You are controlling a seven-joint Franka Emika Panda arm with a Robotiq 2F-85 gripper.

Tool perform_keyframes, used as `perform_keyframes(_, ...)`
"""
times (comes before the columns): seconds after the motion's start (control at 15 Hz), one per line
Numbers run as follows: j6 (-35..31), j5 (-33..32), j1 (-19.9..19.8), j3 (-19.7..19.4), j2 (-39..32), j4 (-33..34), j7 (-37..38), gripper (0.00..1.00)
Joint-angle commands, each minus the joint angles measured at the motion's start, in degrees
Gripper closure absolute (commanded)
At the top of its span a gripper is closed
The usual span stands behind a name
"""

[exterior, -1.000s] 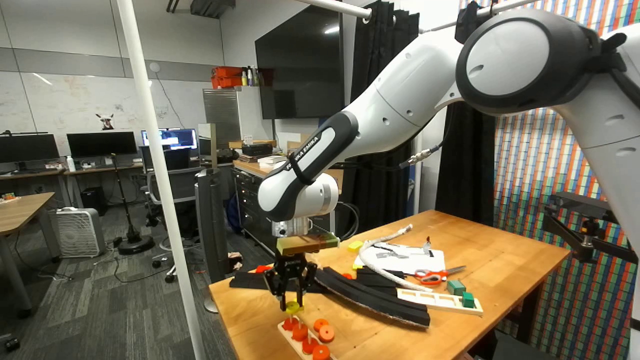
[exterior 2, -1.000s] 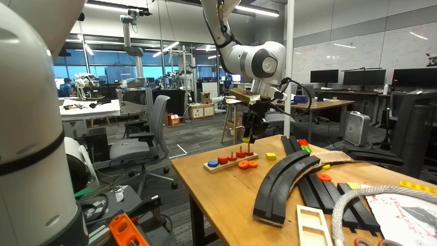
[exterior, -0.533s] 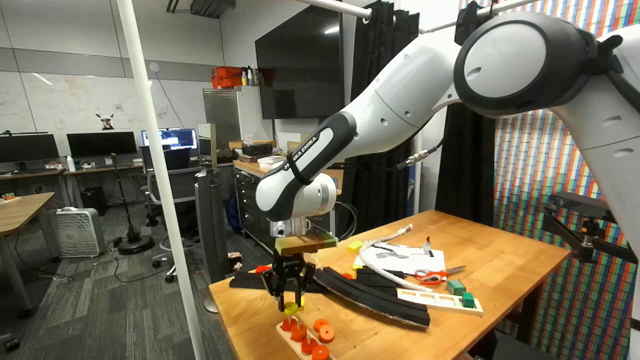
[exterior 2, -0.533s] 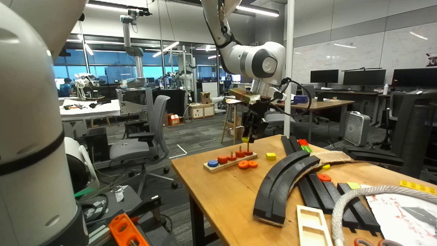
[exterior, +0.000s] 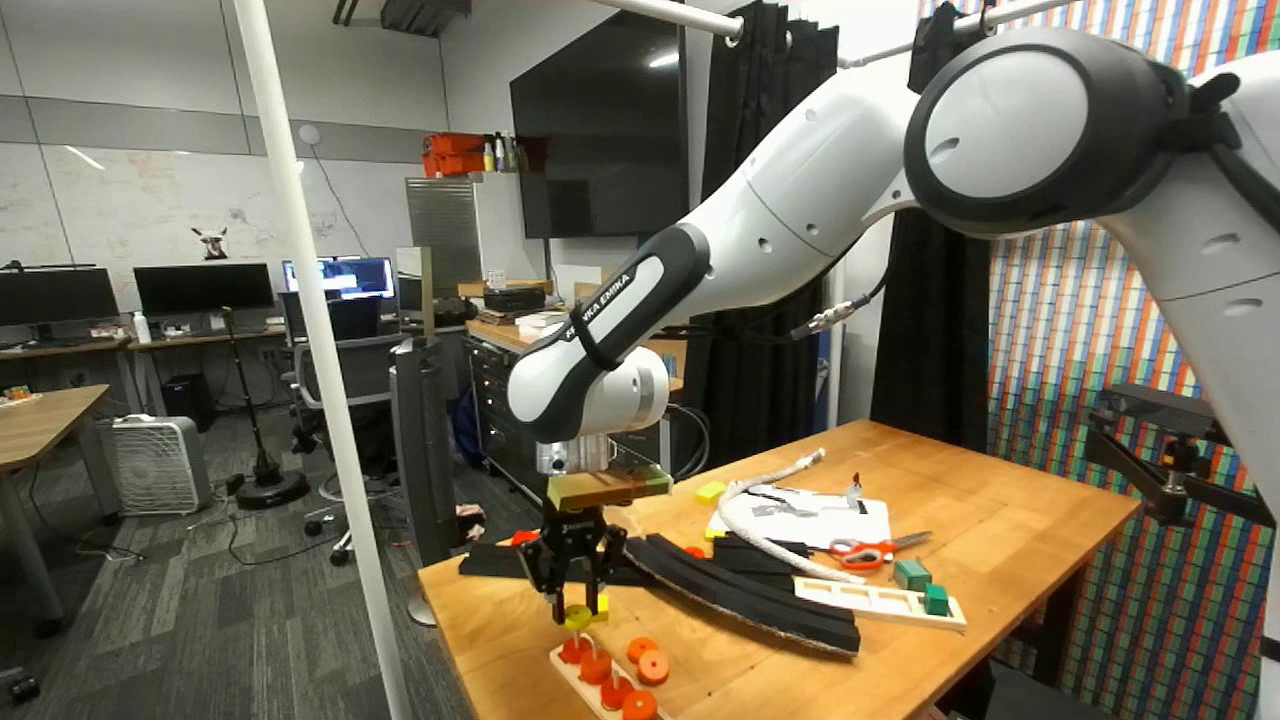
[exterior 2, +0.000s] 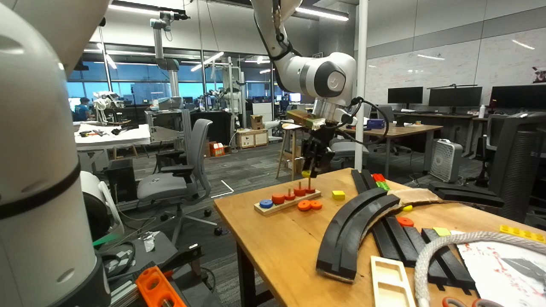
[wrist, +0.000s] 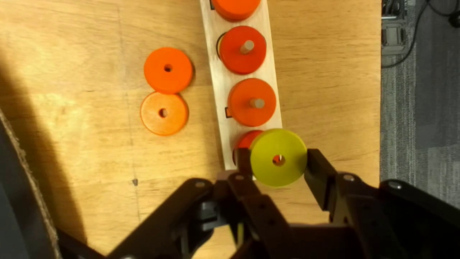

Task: Put the yellow ring on the wooden platform

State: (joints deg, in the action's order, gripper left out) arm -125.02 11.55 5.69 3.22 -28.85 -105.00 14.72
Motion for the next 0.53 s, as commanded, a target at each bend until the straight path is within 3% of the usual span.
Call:
perform_keyframes(0.0, 1.73, 1.01, -0.53, 0.65, -1.37, 2.57, -1.56, 0.79)
perform_keyframes(0.47, 3.21, -0.29, 0.07, -0.39, -3.36, 4.73, 0.47, 0.79)
